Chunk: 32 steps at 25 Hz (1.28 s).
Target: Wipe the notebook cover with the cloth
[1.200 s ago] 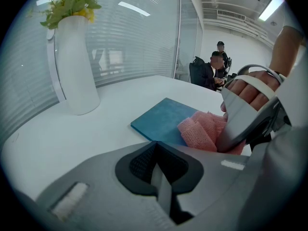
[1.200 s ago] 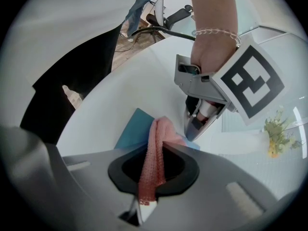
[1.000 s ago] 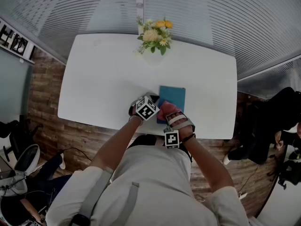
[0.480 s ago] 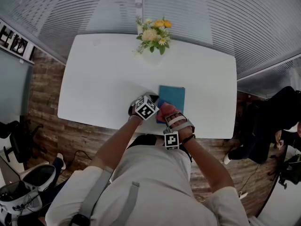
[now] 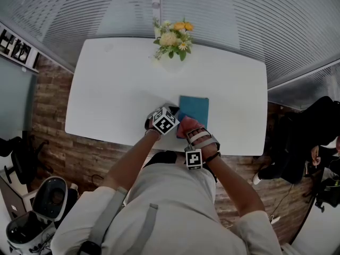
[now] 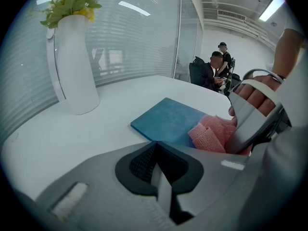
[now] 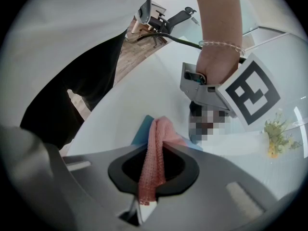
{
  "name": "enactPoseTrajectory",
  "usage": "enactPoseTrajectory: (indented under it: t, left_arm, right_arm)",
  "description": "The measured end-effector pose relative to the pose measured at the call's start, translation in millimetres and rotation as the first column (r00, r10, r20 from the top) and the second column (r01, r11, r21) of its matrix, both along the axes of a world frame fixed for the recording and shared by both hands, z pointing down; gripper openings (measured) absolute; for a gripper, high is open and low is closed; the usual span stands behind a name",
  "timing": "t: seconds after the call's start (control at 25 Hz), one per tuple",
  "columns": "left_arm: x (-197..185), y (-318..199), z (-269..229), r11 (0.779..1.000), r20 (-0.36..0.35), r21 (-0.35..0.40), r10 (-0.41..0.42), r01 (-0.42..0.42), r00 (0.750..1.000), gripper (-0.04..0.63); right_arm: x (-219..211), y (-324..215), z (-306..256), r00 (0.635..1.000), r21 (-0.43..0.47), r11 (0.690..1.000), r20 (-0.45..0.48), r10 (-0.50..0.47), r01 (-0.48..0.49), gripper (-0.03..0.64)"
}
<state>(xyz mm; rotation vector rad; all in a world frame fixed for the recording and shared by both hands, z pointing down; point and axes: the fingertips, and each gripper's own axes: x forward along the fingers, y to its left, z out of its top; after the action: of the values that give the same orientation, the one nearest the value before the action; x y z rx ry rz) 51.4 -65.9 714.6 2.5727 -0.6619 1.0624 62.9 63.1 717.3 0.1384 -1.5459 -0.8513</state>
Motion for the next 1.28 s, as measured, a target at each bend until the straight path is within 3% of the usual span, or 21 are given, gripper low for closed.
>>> enactPoseTrajectory:
  t: [1.28]
  left_arm:
    - [-0.2, 0.2, -0.8, 1.0, 0.0, -0.003, 0.002, -0.002, 1.0, 0.002]
  right_arm:
    - [-4.0, 17.5, -2.4, 0.999, -0.049, 0.999, 0.043, 0.014, -0.012, 0.006]
